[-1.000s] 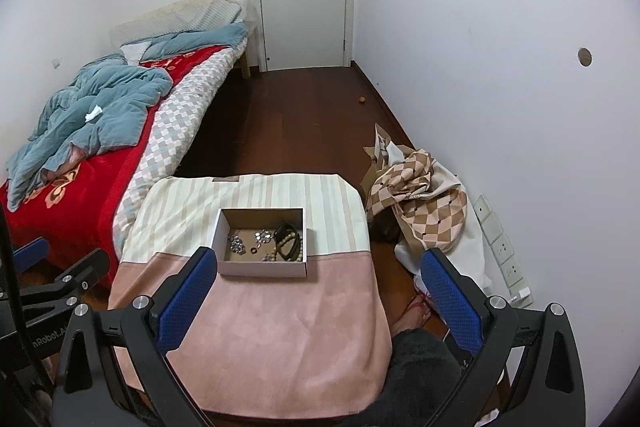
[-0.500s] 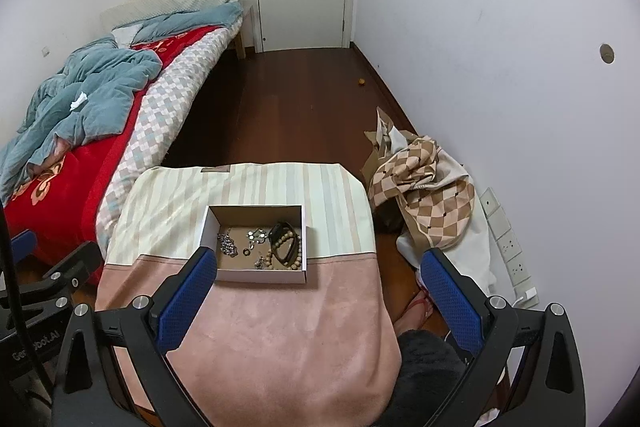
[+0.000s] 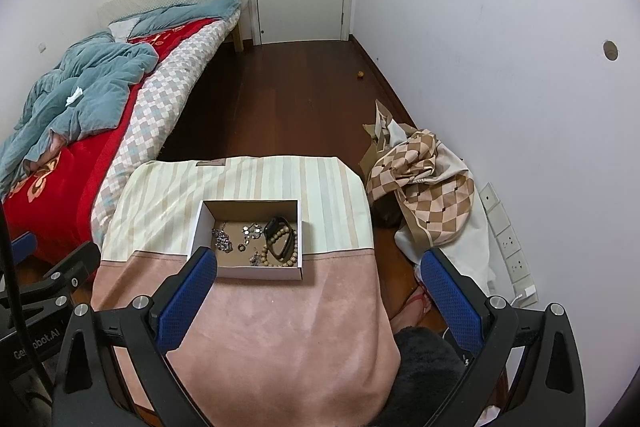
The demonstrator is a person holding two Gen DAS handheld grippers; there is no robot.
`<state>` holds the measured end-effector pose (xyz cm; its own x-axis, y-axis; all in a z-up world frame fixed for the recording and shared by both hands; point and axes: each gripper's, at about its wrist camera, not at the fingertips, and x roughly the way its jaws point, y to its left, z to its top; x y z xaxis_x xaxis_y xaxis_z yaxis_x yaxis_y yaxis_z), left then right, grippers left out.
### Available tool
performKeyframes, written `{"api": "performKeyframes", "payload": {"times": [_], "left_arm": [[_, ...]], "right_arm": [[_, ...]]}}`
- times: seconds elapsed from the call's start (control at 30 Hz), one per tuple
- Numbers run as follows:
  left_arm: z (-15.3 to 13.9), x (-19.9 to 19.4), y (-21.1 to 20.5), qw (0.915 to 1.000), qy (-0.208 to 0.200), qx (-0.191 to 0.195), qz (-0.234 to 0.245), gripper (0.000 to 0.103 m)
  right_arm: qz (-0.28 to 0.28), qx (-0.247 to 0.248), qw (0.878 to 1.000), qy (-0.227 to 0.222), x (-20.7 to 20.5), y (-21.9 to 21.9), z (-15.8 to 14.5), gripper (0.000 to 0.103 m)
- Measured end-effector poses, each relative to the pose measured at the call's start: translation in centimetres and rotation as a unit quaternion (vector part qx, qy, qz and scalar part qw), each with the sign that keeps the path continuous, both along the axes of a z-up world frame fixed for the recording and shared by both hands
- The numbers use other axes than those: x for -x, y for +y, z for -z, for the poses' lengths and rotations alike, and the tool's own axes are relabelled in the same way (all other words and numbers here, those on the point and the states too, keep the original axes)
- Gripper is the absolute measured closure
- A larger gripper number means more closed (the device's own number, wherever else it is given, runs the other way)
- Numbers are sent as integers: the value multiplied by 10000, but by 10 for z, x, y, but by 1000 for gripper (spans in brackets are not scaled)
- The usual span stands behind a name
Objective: Organize jewelry
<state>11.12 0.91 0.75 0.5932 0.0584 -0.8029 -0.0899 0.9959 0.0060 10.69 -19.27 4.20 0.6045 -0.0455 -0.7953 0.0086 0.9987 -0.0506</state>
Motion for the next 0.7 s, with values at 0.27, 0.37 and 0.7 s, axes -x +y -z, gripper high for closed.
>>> {"api": "performKeyframes", "payload": {"times": [0.27, 0.37, 0.7], "left_arm": [[2, 2, -1, 10000, 8, 12, -7, 1], [2, 3, -1, 10000, 20, 17, -2, 1], [3, 4, -1, 10000, 42, 20, -9, 1]], "right_arm": [[-5, 23, 10000, 10, 3, 2, 3, 0], [-7, 22, 10000, 14, 5, 3, 4, 0], [-17, 24, 10000, 16, 6, 3, 4, 0]]}}
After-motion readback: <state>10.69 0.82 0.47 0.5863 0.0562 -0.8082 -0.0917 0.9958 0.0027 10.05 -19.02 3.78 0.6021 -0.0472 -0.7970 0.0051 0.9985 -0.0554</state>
